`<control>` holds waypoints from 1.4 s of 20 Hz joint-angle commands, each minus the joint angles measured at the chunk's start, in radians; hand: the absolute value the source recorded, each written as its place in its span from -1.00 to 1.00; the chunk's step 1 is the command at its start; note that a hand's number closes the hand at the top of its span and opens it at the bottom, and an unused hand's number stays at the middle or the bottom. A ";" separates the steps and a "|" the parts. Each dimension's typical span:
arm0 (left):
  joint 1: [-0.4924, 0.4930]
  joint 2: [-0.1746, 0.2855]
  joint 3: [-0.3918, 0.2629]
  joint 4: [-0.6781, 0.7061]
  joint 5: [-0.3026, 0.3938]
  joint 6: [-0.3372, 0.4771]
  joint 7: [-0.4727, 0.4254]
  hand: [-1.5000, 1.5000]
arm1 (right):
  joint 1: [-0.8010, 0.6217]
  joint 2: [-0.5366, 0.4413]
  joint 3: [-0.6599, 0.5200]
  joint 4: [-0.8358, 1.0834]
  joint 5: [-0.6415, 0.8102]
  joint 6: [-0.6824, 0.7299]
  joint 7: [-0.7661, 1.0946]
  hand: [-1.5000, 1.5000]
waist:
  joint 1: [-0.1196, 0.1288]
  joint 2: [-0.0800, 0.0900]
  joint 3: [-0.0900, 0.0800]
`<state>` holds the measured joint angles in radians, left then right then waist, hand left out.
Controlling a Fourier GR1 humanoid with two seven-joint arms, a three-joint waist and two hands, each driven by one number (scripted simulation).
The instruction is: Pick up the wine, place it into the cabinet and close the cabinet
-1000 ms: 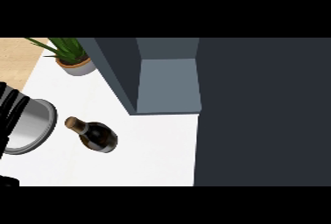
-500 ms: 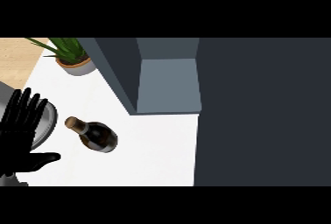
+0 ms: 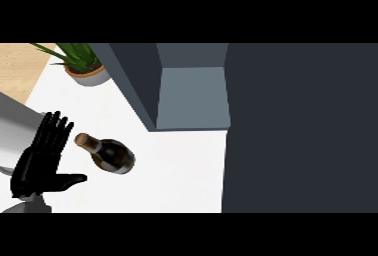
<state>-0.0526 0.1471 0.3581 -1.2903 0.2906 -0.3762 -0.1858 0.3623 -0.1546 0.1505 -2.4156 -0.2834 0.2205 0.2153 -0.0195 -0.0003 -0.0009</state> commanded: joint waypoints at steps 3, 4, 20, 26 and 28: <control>-0.034 -0.019 -0.032 0.168 -0.026 -0.072 -0.115 -1.00 | 0.086 0.004 0.021 -0.217 -0.091 -0.010 0.074 -1.00 | -0.003 -0.001 0.000; -0.066 0.019 -0.025 0.271 -0.028 -0.129 -0.152 -1.00 | 0.059 -0.008 -0.013 -0.126 -0.083 0.021 0.030 -1.00 | 0.001 0.001 0.000; -0.245 0.045 -0.036 0.771 -0.099 -0.270 -0.432 -1.00 | -0.029 -0.001 -0.047 -0.131 -0.108 -0.011 0.098 -1.00 | -0.001 0.004 -0.001; -0.286 0.067 0.003 0.880 -0.060 -0.315 -0.483 -1.00 | -0.025 0.008 -0.035 -0.128 -0.088 -0.008 0.092 -1.00 | -0.004 0.006 -0.002; -0.329 0.028 0.002 0.908 -0.073 -0.239 -0.504 -1.00 | 0.002 0.001 -0.033 -0.137 -0.086 0.011 0.075 -1.00 | -0.011 0.006 -0.002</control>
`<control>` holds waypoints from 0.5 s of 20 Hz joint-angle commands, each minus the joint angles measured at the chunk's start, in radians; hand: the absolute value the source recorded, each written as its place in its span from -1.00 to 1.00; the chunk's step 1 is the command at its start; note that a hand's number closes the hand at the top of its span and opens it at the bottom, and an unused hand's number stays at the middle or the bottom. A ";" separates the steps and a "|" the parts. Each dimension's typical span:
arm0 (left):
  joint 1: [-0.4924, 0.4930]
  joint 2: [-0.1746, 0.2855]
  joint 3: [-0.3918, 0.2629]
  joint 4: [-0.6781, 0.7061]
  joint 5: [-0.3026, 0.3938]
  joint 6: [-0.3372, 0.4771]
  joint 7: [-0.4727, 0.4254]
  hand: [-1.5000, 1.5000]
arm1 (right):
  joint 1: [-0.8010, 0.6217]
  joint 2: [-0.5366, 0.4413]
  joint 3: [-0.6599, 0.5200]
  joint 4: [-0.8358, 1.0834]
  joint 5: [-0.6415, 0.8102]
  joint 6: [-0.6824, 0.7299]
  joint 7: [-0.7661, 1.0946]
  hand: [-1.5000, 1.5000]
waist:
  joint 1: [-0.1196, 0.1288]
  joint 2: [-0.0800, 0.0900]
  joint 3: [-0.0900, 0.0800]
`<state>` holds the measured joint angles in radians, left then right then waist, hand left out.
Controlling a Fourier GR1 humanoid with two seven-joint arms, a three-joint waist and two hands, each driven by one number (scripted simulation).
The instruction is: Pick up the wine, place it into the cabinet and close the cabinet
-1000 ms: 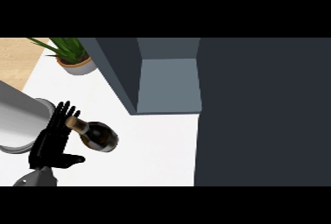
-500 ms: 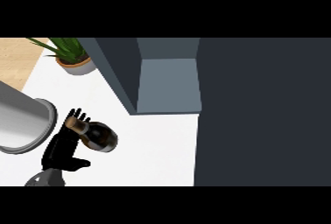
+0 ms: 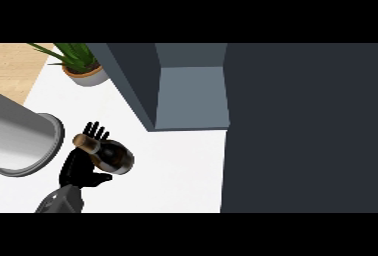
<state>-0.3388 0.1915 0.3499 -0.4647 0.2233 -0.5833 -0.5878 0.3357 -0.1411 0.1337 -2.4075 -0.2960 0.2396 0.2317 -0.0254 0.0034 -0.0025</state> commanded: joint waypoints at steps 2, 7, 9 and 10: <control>-0.043 -0.013 -0.001 0.071 -0.002 -0.063 -0.094 -1.00 | 0.087 -0.016 -0.017 -0.162 -0.088 0.014 0.042 -1.00 | -0.001 -0.001 0.001; -0.063 -0.039 -0.031 0.102 -0.019 -0.133 -0.120 1.00 | 0.068 -0.020 -0.034 -0.140 -0.089 0.015 0.034 -1.00 | -0.007 0.001 -0.001; -0.065 -0.034 -0.040 0.118 -0.019 -0.175 -0.094 1.00 | 0.044 -0.010 -0.020 -0.150 -0.091 -0.012 0.074 -1.00 | -0.003 0.001 -0.001; -0.104 -0.039 -0.037 0.127 -0.010 -0.182 -0.069 1.00 | 0.007 0.006 -0.010 -0.087 -0.046 -0.005 0.026 -1.00 | -0.001 0.002 -0.001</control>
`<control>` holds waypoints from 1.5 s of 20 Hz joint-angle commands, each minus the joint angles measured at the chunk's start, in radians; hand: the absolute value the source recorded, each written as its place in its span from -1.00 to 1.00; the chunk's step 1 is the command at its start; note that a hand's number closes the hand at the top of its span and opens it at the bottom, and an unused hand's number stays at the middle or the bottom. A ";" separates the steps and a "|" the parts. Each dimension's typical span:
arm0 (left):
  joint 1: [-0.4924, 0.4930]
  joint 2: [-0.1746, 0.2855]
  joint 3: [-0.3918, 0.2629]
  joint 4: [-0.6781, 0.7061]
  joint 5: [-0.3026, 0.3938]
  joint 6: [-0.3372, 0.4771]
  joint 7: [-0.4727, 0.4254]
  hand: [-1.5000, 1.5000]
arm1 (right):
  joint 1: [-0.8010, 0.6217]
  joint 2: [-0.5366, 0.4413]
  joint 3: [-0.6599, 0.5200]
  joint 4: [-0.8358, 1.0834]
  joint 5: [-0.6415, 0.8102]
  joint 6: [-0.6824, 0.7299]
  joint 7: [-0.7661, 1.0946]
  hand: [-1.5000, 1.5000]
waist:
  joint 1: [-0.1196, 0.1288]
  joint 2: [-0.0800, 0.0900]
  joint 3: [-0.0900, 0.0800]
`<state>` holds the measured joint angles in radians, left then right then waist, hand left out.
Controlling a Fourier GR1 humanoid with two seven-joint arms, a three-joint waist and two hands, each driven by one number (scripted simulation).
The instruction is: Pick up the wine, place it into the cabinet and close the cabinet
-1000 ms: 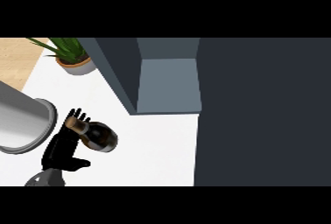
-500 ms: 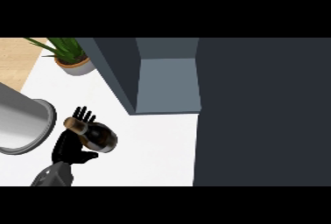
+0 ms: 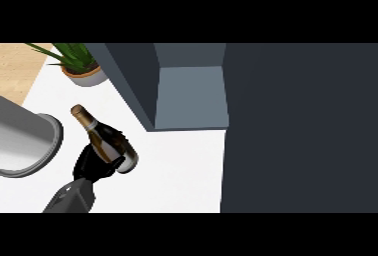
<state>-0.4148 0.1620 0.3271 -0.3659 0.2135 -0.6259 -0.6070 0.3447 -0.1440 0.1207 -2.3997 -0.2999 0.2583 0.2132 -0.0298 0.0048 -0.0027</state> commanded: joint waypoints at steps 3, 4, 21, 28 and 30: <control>-0.029 -0.046 -0.035 0.000 -0.016 -0.101 -0.069 1.00 | 0.058 -0.010 -0.015 -0.130 -0.070 -0.001 0.047 -1.00 | 0.002 -0.003 0.001; 0.015 -0.017 -0.051 0.003 -0.041 -0.135 -0.131 1.00 | 0.051 0.002 0.013 -0.084 -0.027 0.009 0.022 -1.00 | 0.006 -0.001 0.000; 0.189 -0.083 -0.191 -0.357 -0.269 0.588 -0.222 1.00 | 0.084 -0.006 0.004 -0.132 -0.038 -0.010 0.019 -1.00 | 0.024 -0.009 0.004; 0.196 -0.146 -0.247 -0.633 -0.249 0.642 0.074 1.00 | 0.110 -0.021 -0.017 -0.168 -0.066 0.000 0.047 -1.00 | 0.027 -0.010 0.004; 0.182 -0.136 -0.262 -0.641 -0.278 0.671 0.104 1.00 | 0.119 0.008 0.011 -0.105 -0.029 0.024 -0.012 -1.00 | 0.024 -0.008 0.003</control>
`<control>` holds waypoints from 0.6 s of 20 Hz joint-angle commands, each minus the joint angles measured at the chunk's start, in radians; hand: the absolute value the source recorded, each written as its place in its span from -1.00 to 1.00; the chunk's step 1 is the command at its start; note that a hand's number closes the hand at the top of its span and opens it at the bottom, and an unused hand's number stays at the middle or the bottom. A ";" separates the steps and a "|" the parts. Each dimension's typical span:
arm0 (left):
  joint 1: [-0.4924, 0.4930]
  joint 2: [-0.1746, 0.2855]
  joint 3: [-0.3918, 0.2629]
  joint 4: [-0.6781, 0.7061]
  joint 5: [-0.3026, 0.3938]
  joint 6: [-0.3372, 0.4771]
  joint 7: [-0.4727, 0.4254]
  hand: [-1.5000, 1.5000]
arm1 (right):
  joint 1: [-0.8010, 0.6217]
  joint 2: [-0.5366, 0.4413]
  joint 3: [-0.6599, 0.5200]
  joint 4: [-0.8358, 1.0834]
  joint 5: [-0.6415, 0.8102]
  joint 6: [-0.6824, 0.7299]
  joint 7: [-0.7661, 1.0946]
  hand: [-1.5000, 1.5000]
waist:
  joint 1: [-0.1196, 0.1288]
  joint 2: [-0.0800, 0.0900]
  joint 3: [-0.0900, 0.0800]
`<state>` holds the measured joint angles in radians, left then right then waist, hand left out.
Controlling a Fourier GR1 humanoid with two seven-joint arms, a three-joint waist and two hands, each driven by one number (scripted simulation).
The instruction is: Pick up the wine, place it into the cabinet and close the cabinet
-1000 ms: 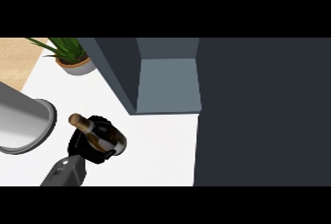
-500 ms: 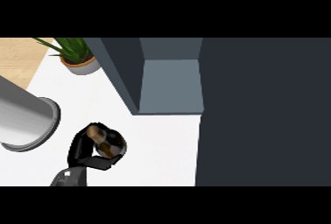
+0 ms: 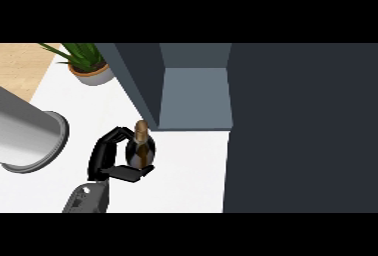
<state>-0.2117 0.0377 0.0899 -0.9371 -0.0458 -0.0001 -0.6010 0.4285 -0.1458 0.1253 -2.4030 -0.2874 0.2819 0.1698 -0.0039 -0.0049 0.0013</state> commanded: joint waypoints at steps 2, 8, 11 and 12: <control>-0.001 -0.036 -0.125 -0.145 0.022 0.125 0.168 1.00 | 0.044 -0.029 -0.072 -0.102 -0.132 0.027 0.039 -1.00 | -0.003 0.001 -0.001; -0.102 -0.037 -0.191 -0.191 -0.009 0.215 0.315 1.00 | 0.051 -0.038 -0.066 -0.179 -0.129 0.009 0.106 -1.00 | -0.011 0.001 -0.001; -0.099 -0.037 -0.311 -0.168 -0.029 0.287 0.328 1.00 | -0.037 -0.018 -0.060 -0.136 -0.113 -0.025 0.126 -1.00 | -0.009 0.003 -0.002; -0.135 -0.037 -0.303 -0.207 -0.079 0.315 0.421 1.00 | -0.010 -0.033 -0.097 -0.127 -0.131 -0.002 0.101 -1.00 | -0.010 0.001 -0.001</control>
<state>-0.2773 0.0141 -0.1262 -1.1026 -0.0674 0.2375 -0.3010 0.3936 -0.1597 0.0737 -2.4027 -0.2999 0.2847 0.2115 -0.0078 -0.0031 0.0006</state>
